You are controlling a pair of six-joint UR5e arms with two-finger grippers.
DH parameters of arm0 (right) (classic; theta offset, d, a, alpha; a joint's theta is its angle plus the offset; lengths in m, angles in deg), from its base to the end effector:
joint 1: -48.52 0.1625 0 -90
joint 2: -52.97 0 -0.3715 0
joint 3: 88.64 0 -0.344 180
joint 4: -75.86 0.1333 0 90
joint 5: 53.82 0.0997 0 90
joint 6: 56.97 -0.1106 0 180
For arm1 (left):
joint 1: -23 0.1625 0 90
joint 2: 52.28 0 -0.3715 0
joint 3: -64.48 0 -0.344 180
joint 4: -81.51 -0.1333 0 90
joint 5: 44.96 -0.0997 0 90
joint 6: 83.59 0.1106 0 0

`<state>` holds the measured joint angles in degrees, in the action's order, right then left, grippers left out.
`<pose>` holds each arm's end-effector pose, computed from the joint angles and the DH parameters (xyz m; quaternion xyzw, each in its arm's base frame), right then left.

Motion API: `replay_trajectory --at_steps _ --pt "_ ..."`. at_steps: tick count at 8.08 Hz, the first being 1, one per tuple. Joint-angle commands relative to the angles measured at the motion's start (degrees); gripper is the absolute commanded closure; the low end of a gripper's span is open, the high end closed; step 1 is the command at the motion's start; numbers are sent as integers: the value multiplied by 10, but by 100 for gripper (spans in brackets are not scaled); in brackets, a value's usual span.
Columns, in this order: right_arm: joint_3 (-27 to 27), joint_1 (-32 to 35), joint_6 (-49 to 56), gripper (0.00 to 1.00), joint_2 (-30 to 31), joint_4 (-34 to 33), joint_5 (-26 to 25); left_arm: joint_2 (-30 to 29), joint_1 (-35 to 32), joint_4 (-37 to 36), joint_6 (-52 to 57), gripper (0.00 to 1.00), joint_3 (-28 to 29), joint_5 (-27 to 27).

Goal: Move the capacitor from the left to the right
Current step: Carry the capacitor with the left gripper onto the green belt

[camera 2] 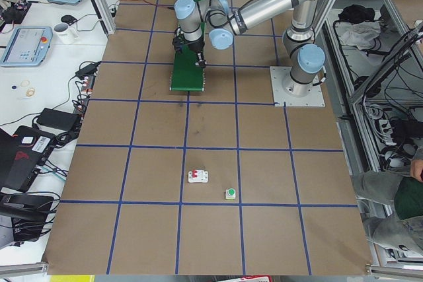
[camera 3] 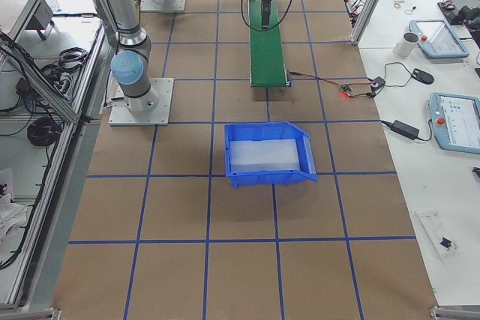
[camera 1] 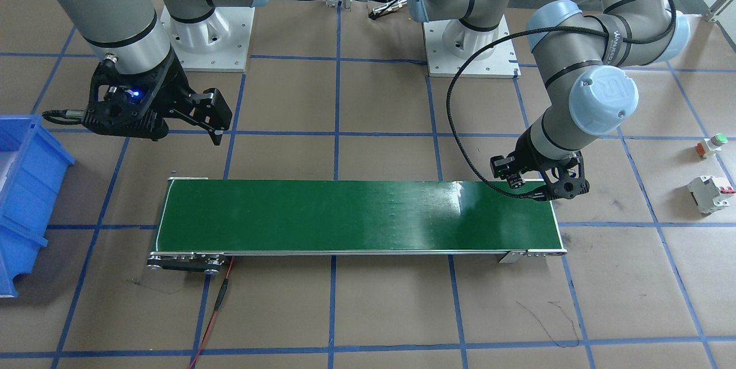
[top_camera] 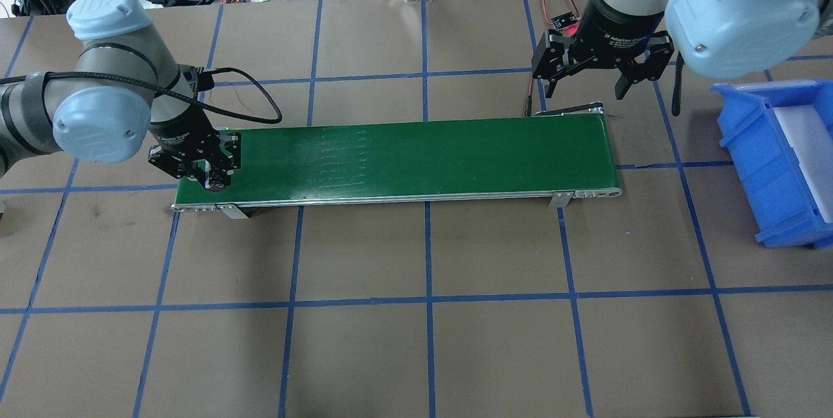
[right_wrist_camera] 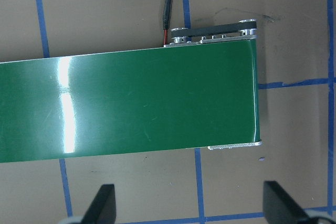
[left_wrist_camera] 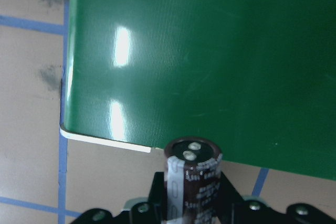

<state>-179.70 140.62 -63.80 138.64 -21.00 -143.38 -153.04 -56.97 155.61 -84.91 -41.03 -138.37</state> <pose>0.1514 -0.4678 0.3926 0.0412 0.9991 -0.0125 0.0048 -0.0454 -0.4711 0.2487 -0.0958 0.9909 0.0923 0.0227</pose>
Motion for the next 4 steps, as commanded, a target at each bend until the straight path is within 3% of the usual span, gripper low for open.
replay_trajectory --at_steps 1,4 --pt "0 0 -1 0 0 0 0 -48 -31 -16 56 100 35 0" --pt "0 -1 0 0 -1 0 0 -69 -59 -62 106 100 34 -1"
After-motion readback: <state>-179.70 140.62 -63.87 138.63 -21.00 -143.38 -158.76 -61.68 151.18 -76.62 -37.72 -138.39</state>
